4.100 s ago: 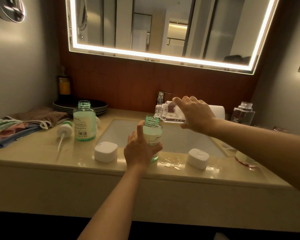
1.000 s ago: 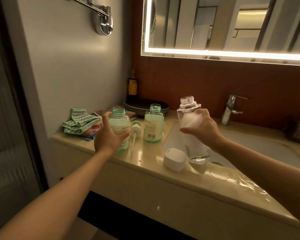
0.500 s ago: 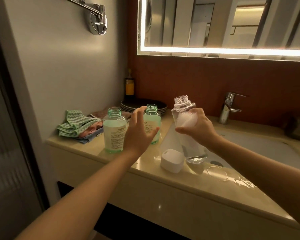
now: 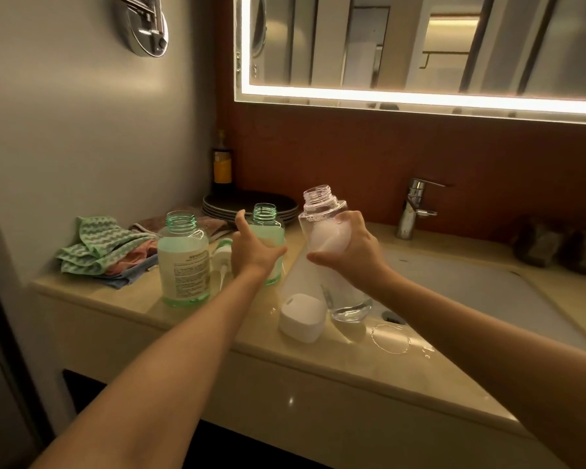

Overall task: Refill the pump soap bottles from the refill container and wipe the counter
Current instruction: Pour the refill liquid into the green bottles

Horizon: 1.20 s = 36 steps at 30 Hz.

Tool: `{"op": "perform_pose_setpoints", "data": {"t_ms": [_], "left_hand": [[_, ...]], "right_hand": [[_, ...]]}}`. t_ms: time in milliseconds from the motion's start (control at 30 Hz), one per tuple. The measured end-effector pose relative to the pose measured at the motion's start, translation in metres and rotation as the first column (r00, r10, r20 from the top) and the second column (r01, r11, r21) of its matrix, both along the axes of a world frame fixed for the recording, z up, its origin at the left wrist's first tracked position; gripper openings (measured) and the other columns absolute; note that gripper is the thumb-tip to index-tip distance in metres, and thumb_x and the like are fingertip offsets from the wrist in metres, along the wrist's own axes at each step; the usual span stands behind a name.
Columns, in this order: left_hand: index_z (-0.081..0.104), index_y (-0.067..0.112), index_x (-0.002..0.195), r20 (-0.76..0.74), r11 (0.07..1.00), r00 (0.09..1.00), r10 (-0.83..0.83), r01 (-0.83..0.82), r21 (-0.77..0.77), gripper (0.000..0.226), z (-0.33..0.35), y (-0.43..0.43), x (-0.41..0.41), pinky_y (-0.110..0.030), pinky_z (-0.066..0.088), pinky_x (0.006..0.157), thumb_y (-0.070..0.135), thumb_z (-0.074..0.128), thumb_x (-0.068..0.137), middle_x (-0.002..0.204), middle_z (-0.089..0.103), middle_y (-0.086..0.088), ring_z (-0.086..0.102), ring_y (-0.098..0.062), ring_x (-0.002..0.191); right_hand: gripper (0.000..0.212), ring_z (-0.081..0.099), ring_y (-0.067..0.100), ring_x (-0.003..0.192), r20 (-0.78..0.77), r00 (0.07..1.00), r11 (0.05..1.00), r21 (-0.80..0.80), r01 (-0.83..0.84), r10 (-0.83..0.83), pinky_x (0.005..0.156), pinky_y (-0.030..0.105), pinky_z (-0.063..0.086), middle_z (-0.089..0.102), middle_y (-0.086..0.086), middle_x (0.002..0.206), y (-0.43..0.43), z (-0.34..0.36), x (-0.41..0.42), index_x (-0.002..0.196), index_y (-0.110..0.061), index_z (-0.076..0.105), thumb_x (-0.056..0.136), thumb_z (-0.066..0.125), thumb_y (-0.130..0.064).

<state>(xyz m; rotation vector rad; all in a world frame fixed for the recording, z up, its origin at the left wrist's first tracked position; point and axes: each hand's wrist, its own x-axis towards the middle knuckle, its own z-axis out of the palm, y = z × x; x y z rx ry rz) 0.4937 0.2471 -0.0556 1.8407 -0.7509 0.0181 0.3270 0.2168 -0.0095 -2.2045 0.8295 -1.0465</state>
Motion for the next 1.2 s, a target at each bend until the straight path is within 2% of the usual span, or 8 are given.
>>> {"op": "perform_pose_setpoints", "data": {"t_ms": [167,333,400,500,600,733,967,1200], "left_hand": [[0.022,0.022,0.137,0.099,0.997,0.994,-0.054,0.059,-0.047,0.093,0.012,0.004,-0.011,-0.029,0.041,0.075,0.027,0.081,0.066,0.127,0.048,-0.014,0.053,-0.029,0.104],[0.026,0.024,0.130,0.071,0.983,0.984,-0.163,0.169,-0.079,0.083,0.032,0.009,-0.036,-0.034,0.045,0.082,0.038,0.079,0.068,0.118,0.056,-0.011,0.055,-0.029,0.102],[0.028,0.024,0.131,0.073,0.971,0.974,-0.215,0.221,-0.093,0.082,0.037,0.009,-0.057,-0.037,0.047,0.086,0.039,0.078,0.068,0.116,0.058,-0.010,0.056,-0.029,0.103],[0.030,0.024,0.132,0.115,0.949,0.949,-0.294,0.304,-0.079,0.083,0.034,0.006,-0.097,-0.034,0.047,0.083,0.040,0.079,0.067,0.115,0.060,-0.009,0.058,-0.028,0.100],[0.031,0.025,0.131,0.102,0.922,0.924,-0.370,0.378,-0.084,0.083,0.020,-0.001,-0.138,-0.035,0.048,0.083,0.042,0.079,0.065,0.115,0.059,-0.008,0.058,-0.028,0.099],[0.028,0.027,0.131,0.048,0.892,0.898,-0.438,0.440,-0.103,0.084,0.002,-0.007,-0.181,-0.037,0.048,0.086,0.044,0.078,0.065,0.118,0.060,-0.010,0.058,-0.029,0.102],[0.029,0.026,0.132,0.124,0.899,0.898,-0.422,0.432,-0.068,0.083,-0.016,-0.013,-0.225,-0.033,0.044,0.077,0.044,0.077,0.067,0.115,0.060,-0.011,0.059,-0.032,0.097],[0.024,0.032,0.126,0.176,0.922,0.915,-0.362,0.380,-0.081,0.082,-0.025,-0.018,-0.228,-0.034,0.047,0.075,0.049,0.075,0.065,0.115,0.058,-0.006,0.059,-0.029,0.095]], "right_hand": [[0.075,0.045,0.019,0.095,-0.012,0.999,0.999,0.005,0.043,-0.043,0.076,0.032,0.046,0.040,0.001,0.104,-0.002,0.004,-0.011,0.125,-0.013,0.037,0.066,0.082,-0.026],[0.075,0.044,0.020,0.093,-0.010,0.989,0.988,-0.049,0.147,-0.148,0.071,0.029,0.039,0.042,0.002,0.103,-0.007,0.022,-0.039,0.124,-0.012,0.037,0.066,0.081,-0.028],[0.074,0.044,0.020,0.094,-0.031,0.984,0.981,-0.100,0.169,-0.173,0.072,0.030,0.039,0.043,0.002,0.104,-0.009,0.031,-0.056,0.124,-0.012,0.037,0.066,0.081,-0.028],[0.071,0.049,0.024,0.095,-0.070,0.958,0.944,-0.206,0.259,-0.279,0.073,0.031,0.039,0.052,0.006,0.110,-0.013,0.040,-0.084,0.121,-0.012,0.038,0.066,0.080,-0.028],[0.069,0.052,0.028,0.102,-0.141,0.903,0.873,-0.352,0.336,-0.405,0.074,0.033,0.042,0.054,0.010,0.116,-0.015,0.043,-0.114,0.119,-0.013,0.037,0.067,0.078,-0.029],[0.064,0.049,0.028,0.107,-0.245,0.821,0.796,-0.491,0.353,-0.515,0.077,0.038,0.044,0.052,0.011,0.119,-0.015,0.039,-0.154,0.125,-0.014,0.036,0.073,0.071,-0.026],[0.064,0.049,0.029,0.106,-0.350,0.675,0.697,-0.628,0.346,-0.650,0.086,0.039,0.044,0.051,0.013,0.120,-0.019,0.029,-0.200,0.131,-0.015,0.032,0.077,0.067,-0.024],[0.069,0.050,0.027,0.106,-0.388,0.632,0.673,-0.677,0.298,-0.670,0.090,0.038,0.043,0.050,0.010,0.121,-0.021,0.024,-0.210,0.132,-0.018,0.031,0.076,0.071,-0.026]]}}
